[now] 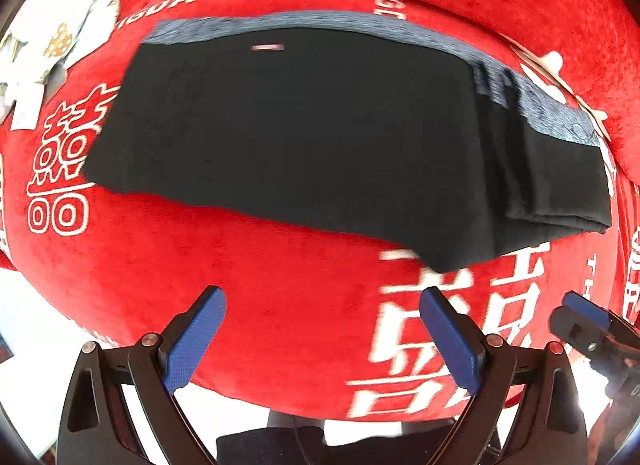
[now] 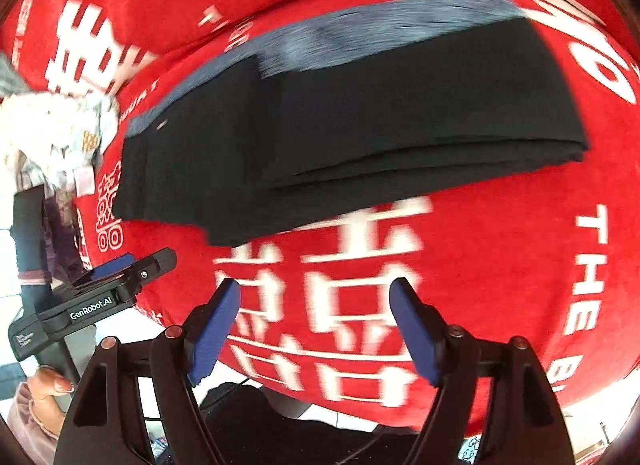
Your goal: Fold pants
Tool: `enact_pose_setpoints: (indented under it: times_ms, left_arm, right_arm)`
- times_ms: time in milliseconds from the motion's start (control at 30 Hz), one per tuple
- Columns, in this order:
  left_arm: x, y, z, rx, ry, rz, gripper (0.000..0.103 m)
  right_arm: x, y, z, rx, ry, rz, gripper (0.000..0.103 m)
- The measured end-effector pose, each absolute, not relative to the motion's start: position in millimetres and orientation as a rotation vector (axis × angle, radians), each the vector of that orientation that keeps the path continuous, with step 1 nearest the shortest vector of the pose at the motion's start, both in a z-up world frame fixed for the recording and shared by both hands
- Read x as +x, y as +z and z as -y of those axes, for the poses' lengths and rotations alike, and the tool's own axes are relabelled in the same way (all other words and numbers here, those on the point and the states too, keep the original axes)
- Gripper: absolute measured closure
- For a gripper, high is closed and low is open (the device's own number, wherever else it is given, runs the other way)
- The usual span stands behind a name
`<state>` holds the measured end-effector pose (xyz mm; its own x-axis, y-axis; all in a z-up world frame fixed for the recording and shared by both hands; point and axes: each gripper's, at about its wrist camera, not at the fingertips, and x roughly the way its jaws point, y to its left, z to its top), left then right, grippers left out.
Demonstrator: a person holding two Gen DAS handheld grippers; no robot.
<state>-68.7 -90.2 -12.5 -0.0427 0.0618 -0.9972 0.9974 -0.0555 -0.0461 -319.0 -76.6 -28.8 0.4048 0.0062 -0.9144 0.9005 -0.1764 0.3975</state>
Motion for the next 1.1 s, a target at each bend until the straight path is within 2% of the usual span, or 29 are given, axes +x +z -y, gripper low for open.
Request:
enact_pose_setpoints:
  times_ms: [200,333,667,900,1100]
  left_arm:
    - [-12.1,-12.7,97.9,1.278,-1.260,-1.209,0.005]
    - [13.4,-20.3,101.6,1.240,-1.235,-1.248,0.005]
    - [72.4,-35.8,99.6,1.091,-1.170,-1.413,0.005]
    - [116.4,-41.6,118.1,1.059,-1.129,-1.421,0.005]
    - [125.3,-54.0,127.4,0.973,-1.139,-1.505,0.005]
  right_arm:
    - [-238.2,-19.7,83.0,1.433,-1.006,-0.891,0.021]
    - [-210.1,-13.1,86.1,1.362,-1.025,-0.932,0.008]
    - [-196.8,-20.8,107.2,1.336,-1.005,-1.005,0.008]
    - [-203.5,-15.2,124.9,1.287,-1.061,-1.016,0.008]
    - [-178.7,-6.0,150.6,1.253,-0.973,-1.017,0.008]
